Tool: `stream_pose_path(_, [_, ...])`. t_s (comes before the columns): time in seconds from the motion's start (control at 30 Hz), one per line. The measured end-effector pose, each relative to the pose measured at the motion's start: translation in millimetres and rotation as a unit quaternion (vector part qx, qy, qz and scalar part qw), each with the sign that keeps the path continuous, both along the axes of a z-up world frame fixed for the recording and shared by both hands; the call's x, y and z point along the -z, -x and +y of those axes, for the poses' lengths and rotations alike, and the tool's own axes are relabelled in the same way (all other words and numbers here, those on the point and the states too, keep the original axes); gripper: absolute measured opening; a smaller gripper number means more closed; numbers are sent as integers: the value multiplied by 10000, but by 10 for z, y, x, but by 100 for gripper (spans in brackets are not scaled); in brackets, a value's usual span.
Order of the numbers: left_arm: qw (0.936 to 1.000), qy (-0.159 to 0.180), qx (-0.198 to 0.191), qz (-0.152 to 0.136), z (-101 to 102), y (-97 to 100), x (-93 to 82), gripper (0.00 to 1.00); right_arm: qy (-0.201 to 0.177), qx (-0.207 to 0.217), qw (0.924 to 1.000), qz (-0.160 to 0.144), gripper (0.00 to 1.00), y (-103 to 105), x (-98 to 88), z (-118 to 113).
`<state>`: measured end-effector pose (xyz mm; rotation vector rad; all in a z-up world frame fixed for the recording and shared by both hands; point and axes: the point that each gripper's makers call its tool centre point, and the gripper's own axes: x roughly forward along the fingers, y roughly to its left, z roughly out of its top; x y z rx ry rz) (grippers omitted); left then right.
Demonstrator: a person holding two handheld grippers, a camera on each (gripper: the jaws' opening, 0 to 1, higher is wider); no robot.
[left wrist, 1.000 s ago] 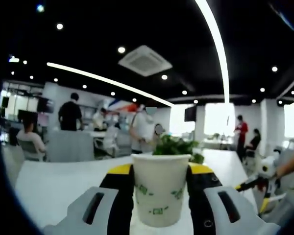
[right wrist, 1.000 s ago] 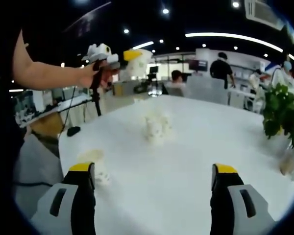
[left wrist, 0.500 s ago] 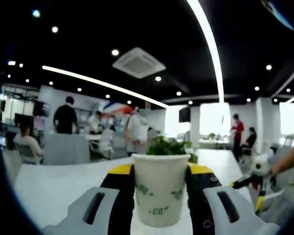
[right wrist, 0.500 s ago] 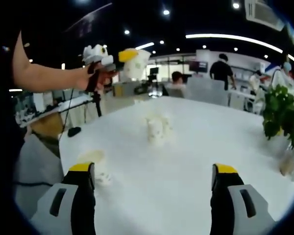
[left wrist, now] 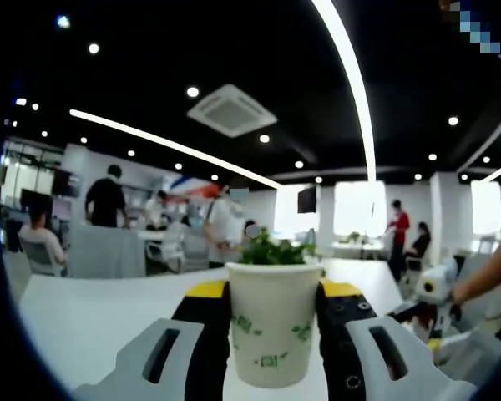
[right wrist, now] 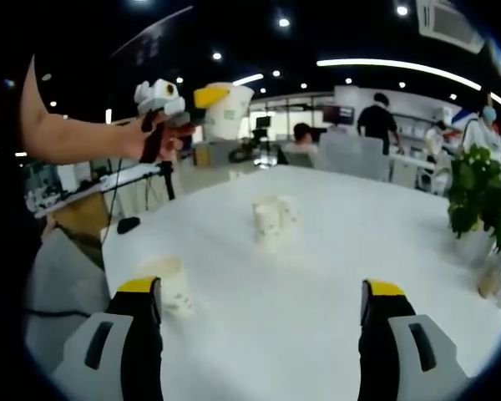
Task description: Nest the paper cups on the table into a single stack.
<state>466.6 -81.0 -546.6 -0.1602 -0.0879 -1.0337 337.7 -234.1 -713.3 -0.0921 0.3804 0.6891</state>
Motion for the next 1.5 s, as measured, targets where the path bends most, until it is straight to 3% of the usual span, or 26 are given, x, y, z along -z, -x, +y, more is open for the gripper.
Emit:
stream_pose_path(0.63, [9999, 143, 84, 35, -8, 299, 51, 39, -20, 27, 10000, 18, 97, 38, 22, 0])
stream_pose_path(1.03, [9995, 215, 5, -235, -17, 533, -39, 39, -13, -64, 10000, 37, 97, 62, 44, 82])
stream_pose_path(1.5, [9993, 295, -40, -220, 66, 686, -34, 40, -23, -58, 10000, 48, 97, 106, 49, 78])
